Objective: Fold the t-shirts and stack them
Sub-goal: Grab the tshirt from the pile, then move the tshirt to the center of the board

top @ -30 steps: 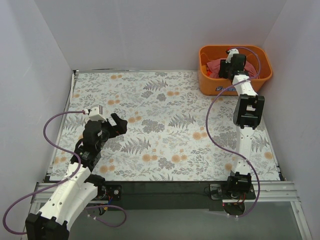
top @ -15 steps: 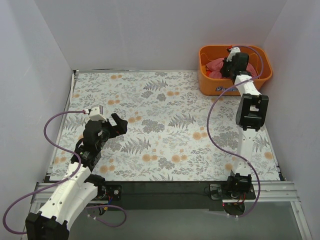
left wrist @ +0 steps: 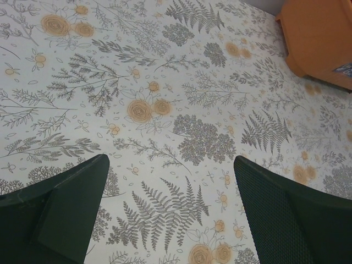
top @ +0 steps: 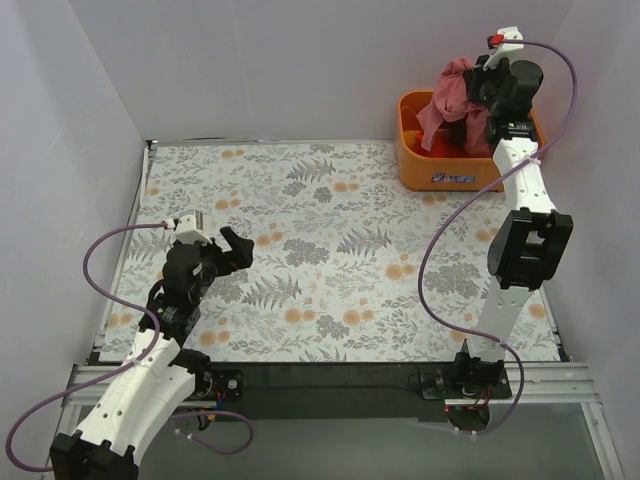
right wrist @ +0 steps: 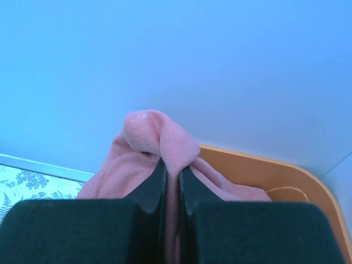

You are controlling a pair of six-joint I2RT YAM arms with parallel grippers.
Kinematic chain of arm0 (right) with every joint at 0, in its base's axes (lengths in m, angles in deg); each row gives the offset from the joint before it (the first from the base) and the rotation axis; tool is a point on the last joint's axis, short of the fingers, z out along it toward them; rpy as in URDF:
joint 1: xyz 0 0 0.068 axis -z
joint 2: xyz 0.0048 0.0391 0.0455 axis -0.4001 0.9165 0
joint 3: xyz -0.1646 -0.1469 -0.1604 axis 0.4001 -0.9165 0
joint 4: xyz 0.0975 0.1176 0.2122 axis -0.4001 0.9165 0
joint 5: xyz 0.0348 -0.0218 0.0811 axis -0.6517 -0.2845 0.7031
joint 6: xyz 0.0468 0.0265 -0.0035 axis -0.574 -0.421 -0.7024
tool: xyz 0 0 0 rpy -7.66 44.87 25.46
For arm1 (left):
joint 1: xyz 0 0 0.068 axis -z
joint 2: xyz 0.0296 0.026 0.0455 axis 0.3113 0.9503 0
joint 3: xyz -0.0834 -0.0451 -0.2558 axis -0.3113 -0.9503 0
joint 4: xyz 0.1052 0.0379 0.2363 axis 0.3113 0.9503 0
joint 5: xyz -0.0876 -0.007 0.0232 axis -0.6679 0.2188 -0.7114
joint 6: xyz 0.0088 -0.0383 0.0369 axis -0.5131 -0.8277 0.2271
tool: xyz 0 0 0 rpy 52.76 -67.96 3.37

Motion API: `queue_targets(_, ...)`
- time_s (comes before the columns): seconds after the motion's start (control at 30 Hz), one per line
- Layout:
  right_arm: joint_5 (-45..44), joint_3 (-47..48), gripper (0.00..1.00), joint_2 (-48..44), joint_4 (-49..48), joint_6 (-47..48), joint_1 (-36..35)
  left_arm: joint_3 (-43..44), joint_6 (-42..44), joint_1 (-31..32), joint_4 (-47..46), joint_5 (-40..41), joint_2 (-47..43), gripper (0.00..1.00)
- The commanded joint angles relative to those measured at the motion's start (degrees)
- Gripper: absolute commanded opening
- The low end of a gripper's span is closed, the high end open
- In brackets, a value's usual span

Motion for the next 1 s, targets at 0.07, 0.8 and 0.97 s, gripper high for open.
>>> queue_targets(0.07, 1.37, -2.62, 0.01, -3.32, -3.7, -0.25, -0.3, 0.82, 1.05, 0.32, -0.26, 0.08, -1.44, 0.96)
queue_targets(0.8, 24.05, -10.08, 0.01, -33.38, -4.4, -10.19, -12.4, 0.47, 1.23, 1.64, -0.35, 1.39, -7.68, 0.96)
queue_targets(0.97, 25.02, -16.14, 0.01, -39.8, -4.49, -12.55, -22.5, 0.47, 1.14, 1.99, 0.0, 1.75, -9.52, 0.96)
